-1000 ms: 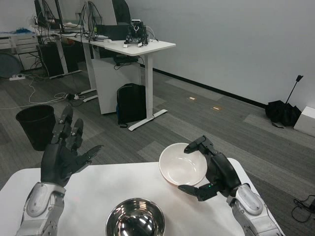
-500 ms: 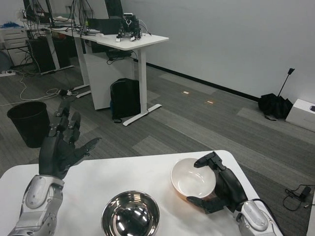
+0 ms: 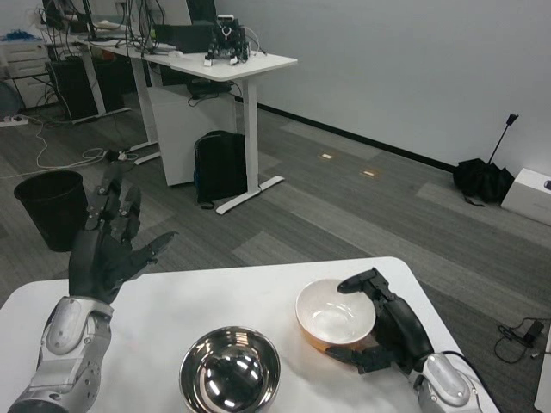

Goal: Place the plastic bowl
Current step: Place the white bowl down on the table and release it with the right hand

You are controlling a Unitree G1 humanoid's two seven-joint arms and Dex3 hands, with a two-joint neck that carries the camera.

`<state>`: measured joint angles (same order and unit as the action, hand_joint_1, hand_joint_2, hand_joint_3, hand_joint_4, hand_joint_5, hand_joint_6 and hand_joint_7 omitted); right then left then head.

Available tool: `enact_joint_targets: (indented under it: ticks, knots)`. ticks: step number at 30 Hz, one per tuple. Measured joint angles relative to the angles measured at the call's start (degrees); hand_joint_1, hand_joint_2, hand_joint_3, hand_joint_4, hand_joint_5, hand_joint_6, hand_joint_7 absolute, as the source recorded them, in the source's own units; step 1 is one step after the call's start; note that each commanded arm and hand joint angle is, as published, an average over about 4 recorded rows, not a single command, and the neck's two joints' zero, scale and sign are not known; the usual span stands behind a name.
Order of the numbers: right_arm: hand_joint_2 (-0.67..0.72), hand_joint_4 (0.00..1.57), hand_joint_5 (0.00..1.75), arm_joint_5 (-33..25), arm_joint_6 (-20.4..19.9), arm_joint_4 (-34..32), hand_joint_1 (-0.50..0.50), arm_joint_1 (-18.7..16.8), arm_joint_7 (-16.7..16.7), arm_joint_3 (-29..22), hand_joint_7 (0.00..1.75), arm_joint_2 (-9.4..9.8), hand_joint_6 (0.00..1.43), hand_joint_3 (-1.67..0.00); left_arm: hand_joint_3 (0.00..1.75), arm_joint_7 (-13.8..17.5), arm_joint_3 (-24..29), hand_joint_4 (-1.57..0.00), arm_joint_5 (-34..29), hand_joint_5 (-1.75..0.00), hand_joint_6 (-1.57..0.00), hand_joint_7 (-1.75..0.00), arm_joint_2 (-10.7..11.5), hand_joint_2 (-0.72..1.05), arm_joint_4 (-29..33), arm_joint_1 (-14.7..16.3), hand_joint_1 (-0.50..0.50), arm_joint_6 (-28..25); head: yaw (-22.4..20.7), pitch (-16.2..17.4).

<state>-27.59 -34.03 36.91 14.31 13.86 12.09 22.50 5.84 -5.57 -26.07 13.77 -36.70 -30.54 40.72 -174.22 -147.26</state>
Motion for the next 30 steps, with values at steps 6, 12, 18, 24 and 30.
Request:
enact_joint_targets:
  ticks: [6, 12, 18, 24, 30]
  knots:
    - [-0.10, 0.00, 0.00, -4.4, 0.1, -0.4, -0.43, -0.4, 1.8, 0.8, 0.49, 0.07, 0.00, -0.32, 0.00, 0.0, 0.0, 0.00, 0.0, 0.00, 0.00, 0.00, 0.0, 0.69, 0.0, 0.0, -0.50, 0.0, 0.0, 0.0]
    - [0.04, 0.00, 0.00, -11.0, 0.0, -1.1, -0.45, -0.4, 3.7, 3.5, 0.30, 0.21, 0.00, -0.26, 0.00, 0.0, 0.0, 0.00, -0.1, 0.00, 0.00, 0.00, 0.0, 0.74, -0.3, 0.0, -0.50, 0.0, 0.2, 0.4]
    - [0.14, 0.00, 0.00, -11.0, 0.1, -2.3, -0.46, -1.0, 4.3, 3.8, 0.05, 0.17, 0.00, -0.16, 0.00, 0.0, -0.1, 0.00, -0.4, 0.00, 0.00, 0.00, 0.0, 0.69, -0.3, 0.0, -0.50, 0.0, 0.1, 0.7]
    - [0.15, 0.00, 0.00, -11.0, 0.1, -3.2, -0.46, -1.6, 4.3, 3.9, 0.00, 0.00, 0.00, -0.16, 0.02, 0.0, -0.3, 0.00, -1.0, 0.00, 0.00, 0.00, 0.0, 0.69, -0.3, 0.0, -0.50, 0.1, -0.1, 0.7]
    - [0.15, 0.00, 0.00, -10.9, -0.2, -4.6, -0.46, -2.1, 3.7, 3.8, 0.00, -0.17, 0.00, -0.16, 0.04, 0.1, -0.6, 0.00, -1.8, 0.00, 0.00, 0.00, 0.0, 0.69, -0.3, 0.0, -0.50, 0.7, -0.3, 0.3]
